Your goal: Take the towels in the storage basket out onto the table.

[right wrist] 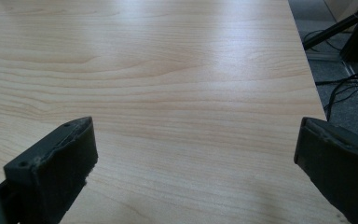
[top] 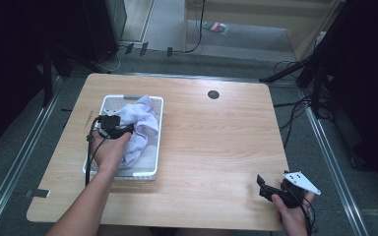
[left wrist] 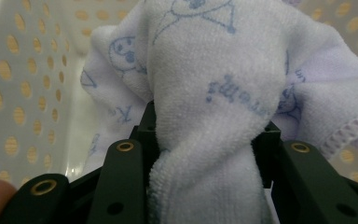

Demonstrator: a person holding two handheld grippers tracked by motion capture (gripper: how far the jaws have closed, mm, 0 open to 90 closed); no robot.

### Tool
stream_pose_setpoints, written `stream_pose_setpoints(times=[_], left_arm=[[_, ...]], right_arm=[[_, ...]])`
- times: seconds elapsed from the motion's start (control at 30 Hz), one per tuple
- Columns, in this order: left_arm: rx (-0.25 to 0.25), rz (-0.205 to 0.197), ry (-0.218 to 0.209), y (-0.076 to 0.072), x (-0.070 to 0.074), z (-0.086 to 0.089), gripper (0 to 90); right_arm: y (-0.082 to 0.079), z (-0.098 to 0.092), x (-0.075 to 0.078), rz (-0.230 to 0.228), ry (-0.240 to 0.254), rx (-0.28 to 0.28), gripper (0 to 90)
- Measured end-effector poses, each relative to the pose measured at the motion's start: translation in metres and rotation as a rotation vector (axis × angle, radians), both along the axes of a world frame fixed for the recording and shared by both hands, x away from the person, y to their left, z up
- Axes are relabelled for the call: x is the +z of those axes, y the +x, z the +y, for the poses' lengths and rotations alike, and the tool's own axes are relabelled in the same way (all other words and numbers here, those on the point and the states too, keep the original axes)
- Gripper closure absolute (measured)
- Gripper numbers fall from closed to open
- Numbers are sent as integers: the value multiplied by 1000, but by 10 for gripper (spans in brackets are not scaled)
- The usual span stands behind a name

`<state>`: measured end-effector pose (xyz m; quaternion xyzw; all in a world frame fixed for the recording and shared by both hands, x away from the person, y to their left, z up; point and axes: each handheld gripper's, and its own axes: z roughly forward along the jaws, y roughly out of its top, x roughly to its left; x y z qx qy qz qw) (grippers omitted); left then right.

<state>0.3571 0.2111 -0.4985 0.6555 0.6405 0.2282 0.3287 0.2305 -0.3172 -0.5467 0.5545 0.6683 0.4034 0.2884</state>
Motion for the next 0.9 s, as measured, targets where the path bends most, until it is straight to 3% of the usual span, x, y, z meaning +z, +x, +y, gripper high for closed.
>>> stream_pose_setpoints(times=[0.3,0.33,0.37,0.5,0.67,0.9], left_arm=[[36,-138,-11,-16,24,8,591],[35,-169,-17,-19,30,10,590],[35,-169,-17,-19,30,10,590],[25,-236,-32,-25,40,10,586],[21,-255,-14,-29,49,9,586],[39,-311,-8,-35,60,8,576]], right_arm=[[0,0,0,2,-1,-1,0],[0,0,0,1,-1,-2,0],[0,0,0,1,-1,-2,0],[0,0,0,1,-3,-1,0],[0,0,0,1,0,-4,0],[0,0,0,1,-3,-1,0]])
